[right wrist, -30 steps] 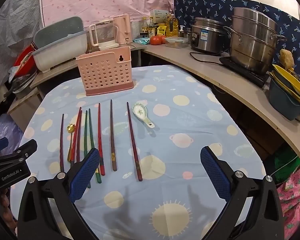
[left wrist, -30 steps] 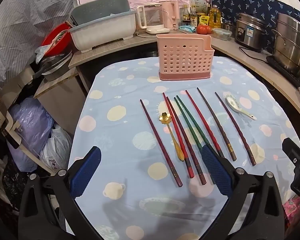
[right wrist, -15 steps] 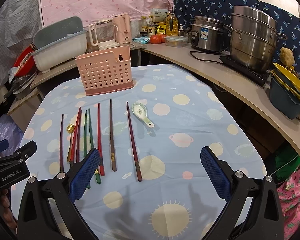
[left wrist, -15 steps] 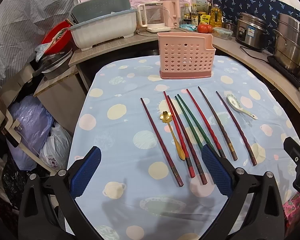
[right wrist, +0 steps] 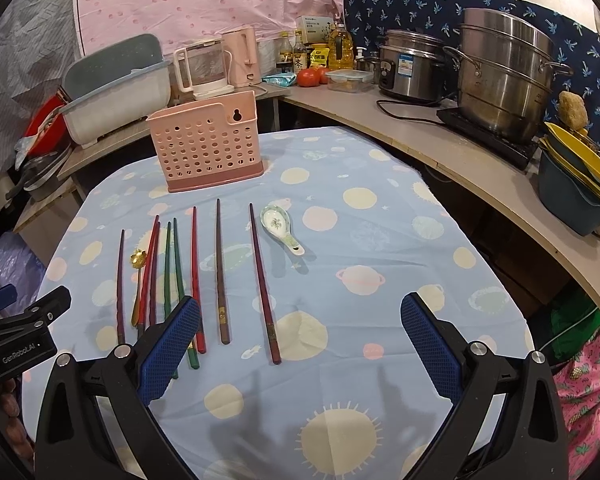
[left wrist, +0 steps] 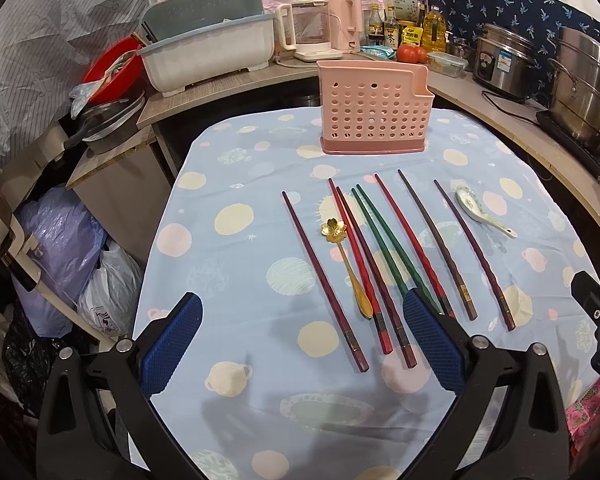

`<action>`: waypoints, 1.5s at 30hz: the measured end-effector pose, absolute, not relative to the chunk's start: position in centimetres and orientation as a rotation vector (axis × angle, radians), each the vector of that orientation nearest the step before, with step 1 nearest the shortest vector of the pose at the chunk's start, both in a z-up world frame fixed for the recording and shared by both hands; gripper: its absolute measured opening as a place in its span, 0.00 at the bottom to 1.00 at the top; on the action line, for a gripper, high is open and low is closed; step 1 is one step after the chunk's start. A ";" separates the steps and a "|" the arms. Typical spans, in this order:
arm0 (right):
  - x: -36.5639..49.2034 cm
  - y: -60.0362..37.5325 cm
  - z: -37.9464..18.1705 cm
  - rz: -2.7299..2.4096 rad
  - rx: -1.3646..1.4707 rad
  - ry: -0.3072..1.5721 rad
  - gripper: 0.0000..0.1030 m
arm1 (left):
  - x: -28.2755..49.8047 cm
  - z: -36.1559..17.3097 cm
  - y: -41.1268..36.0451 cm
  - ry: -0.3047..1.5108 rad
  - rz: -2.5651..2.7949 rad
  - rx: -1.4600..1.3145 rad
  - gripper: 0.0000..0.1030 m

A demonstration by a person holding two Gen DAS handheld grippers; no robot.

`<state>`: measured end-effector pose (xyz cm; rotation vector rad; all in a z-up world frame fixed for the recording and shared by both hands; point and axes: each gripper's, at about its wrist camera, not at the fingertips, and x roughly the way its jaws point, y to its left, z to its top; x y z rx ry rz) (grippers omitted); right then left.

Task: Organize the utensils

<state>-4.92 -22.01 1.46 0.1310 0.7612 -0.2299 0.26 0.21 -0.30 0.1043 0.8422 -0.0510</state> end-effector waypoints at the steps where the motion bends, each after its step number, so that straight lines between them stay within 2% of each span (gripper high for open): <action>1: -4.9 -22.0 1.5 -0.228 0.131 0.761 0.94 | 0.3 -0.4 0.2 0.843 -0.050 0.104 0.93; 45: -4.5 -21.8 1.4 -0.223 0.128 0.770 0.94 | 0.9 -0.3 1.0 0.859 -0.041 0.087 0.93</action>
